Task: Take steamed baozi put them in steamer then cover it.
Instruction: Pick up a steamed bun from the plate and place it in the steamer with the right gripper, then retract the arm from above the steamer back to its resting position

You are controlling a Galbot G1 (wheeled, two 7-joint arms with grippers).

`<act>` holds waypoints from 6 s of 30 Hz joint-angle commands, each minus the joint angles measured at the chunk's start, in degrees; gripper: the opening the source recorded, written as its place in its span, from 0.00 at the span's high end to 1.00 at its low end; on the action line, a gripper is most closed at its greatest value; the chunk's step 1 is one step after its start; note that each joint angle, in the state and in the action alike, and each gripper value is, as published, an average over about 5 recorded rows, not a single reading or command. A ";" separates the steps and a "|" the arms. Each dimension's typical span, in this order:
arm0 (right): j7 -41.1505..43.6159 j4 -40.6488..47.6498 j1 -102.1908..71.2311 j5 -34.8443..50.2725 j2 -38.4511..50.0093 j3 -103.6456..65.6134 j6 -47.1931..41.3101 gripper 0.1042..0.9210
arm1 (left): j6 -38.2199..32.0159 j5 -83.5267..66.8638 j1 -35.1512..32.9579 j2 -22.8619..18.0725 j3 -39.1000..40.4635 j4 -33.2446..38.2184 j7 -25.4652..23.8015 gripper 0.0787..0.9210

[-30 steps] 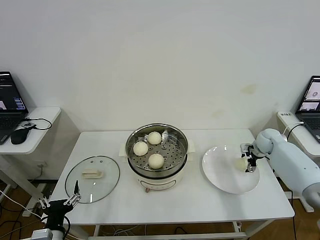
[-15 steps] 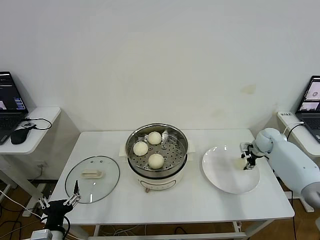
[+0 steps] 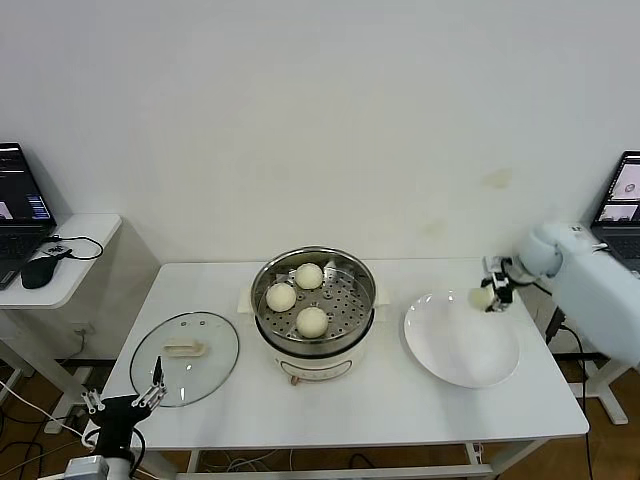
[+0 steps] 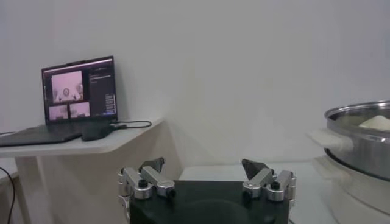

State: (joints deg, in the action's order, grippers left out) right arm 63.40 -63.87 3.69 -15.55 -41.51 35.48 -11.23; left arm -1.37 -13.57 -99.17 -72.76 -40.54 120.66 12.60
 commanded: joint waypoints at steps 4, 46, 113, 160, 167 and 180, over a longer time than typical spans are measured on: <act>-2.10 -17.76 25.59 25.19 0.25 21.99 -12.45 0.38 | 0.24 0.03 0.26 0.00 0.70 1.13 -0.03 0.12; -11.70 -3.04 16.36 25.55 -27.90 27.58 -25.31 0.37 | -0.55 0.01 1.03 -1.22 0.85 0.15 0.22 0.12; -52.77 -44.39 -88.79 18.01 -38.49 -88.24 23.49 0.12 | -8.11 78.56 7.11 5.92 -4.38 -20.67 3.67 0.12; -54.55 -41.79 -94.73 11.36 -43.54 -99.52 24.96 0.12 | -8.12 87.33 31.28 8.68 9.16 -44.54 0.32 0.12; -54.60 -40.65 -94.68 10.49 -44.34 -98.66 25.52 0.12 | -7.93 87.35 32.48 8.77 9.27 -44.29 -0.21 0.12; -54.53 -40.51 -95.55 9.20 -45.06 -97.79 26.33 0.12 | -7.63 87.55 35.42 8.46 10.40 -48.03 -0.81 0.12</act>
State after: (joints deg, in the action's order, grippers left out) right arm 8.86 -104.63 -91.63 -5.93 -86.33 -62.47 14.84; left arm -9.02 73.89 -65.61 -64.27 -30.52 75.35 11.98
